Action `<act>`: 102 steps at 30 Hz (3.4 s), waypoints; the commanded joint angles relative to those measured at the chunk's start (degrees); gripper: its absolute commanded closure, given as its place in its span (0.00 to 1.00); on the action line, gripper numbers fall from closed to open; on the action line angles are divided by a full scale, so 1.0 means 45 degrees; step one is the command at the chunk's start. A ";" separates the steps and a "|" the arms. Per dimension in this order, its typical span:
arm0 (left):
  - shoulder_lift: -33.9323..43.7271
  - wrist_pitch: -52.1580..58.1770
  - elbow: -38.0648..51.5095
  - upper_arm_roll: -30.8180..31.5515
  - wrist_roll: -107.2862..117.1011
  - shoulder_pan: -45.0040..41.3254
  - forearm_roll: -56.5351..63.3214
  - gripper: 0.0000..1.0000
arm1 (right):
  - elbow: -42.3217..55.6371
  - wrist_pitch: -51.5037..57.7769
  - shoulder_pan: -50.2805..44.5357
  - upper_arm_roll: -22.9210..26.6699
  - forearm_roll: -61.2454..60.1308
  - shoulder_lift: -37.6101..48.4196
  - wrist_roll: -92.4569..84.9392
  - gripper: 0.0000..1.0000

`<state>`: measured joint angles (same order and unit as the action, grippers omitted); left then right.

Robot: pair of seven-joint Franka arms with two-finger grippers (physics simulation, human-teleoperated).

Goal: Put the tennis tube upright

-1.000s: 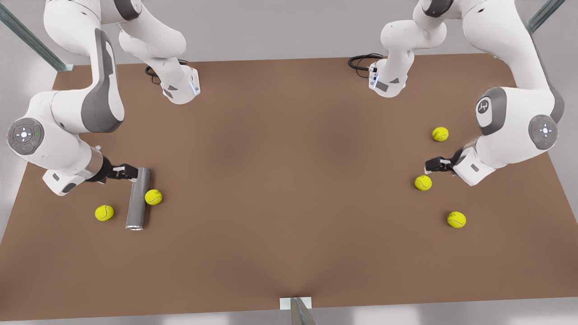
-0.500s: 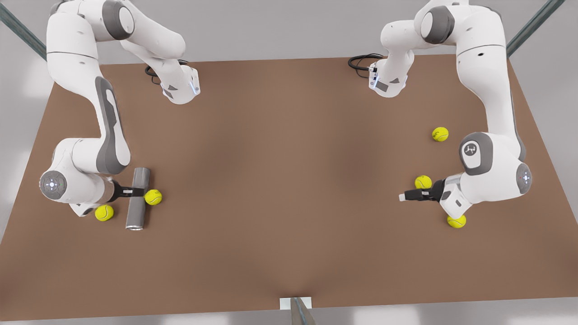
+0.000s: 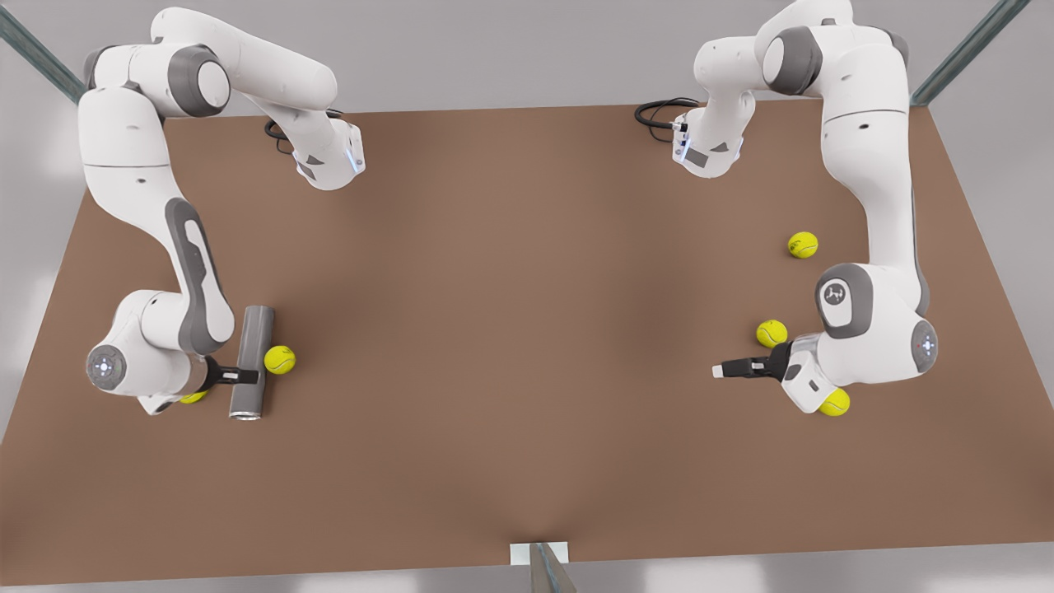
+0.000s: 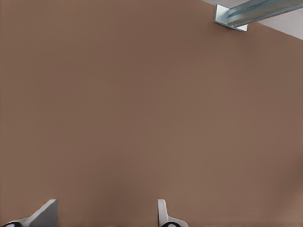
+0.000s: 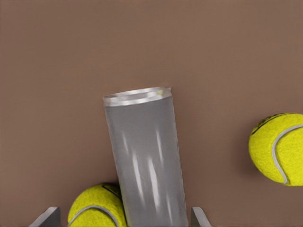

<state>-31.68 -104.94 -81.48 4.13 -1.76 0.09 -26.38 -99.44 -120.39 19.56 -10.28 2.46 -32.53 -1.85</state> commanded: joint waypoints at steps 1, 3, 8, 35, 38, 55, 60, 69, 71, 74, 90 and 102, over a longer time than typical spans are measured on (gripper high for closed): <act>-0.0068 0.0000 0.0020 0.0019 0.0000 0.0000 0.0022 0.01 | -0.0088 -0.0082 -0.0011 0.0000 0.0000 -0.0018 0.0021 0.00; -0.0167 -0.0020 0.0040 0.0019 0.0000 0.0000 0.0002 0.01 | -0.0128 -0.0278 -0.0011 0.0000 0.0019 -0.0155 0.0041 0.00; -0.0206 0.0000 0.0001 0.0019 0.0000 0.0000 0.0002 0.01 | -0.0323 -0.0864 0.0087 0.0000 0.0605 -0.0194 0.0041 0.00; -0.0655 -0.0059 0.0060 0.0000 0.0000 0.0020 0.0022 0.01 | -0.0323 -0.2290 0.0048 0.0000 0.1133 -0.1502 0.0061 0.00; -0.0694 -0.0059 0.0060 0.0019 0.0000 0.0020 0.0022 0.01 | -0.0323 -0.2329 0.0029 0.0000 0.1152 -0.1561 0.0061 0.00; -0.0674 -0.0039 0.0060 0.0000 0.0020 0.0000 0.0022 0.01 | -0.0440 -0.2309 0.0126 0.0000 0.1211 -0.1503 -0.0017 0.11; -0.0538 0.0117 0.0060 0.0019 0.0137 0.0019 0.0002 0.01 | -0.0460 -0.2329 0.0126 0.0000 0.1211 -0.1503 -0.0018 0.18; -0.0577 0.0137 0.0060 0.0019 0.0039 0.0078 -0.0037 0.01 | -0.0460 -0.2348 0.0185 0.0000 0.1211 -0.1503 -0.0057 0.21; -0.0577 0.0137 0.0060 0.0019 0.0039 0.0098 -0.0017 0.01 | -0.0460 -0.2348 0.0165 0.0000 0.1211 -0.1503 -0.0057 0.21; -0.0577 0.0137 0.0060 0.0019 0.0020 0.0098 -0.0017 0.01 | -0.0460 -0.2348 0.0165 0.0000 0.1211 -0.1503 -0.0076 0.21; -0.0596 0.0117 0.0060 0.0019 0.0020 0.0137 -0.0017 0.01 | -0.0694 -0.2309 0.0204 0.0000 0.1211 -0.1190 -0.0135 0.23; -0.0577 0.0137 0.0060 0.0019 0.0020 0.0137 0.0002 0.01 | -0.2608 -0.1782 0.0673 -0.0684 0.1191 0.1368 -0.0447 0.23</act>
<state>-34.28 -104.33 -81.21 4.22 -1.67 0.70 -26.43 -111.64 -128.41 22.58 -13.36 7.82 -26.07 -3.84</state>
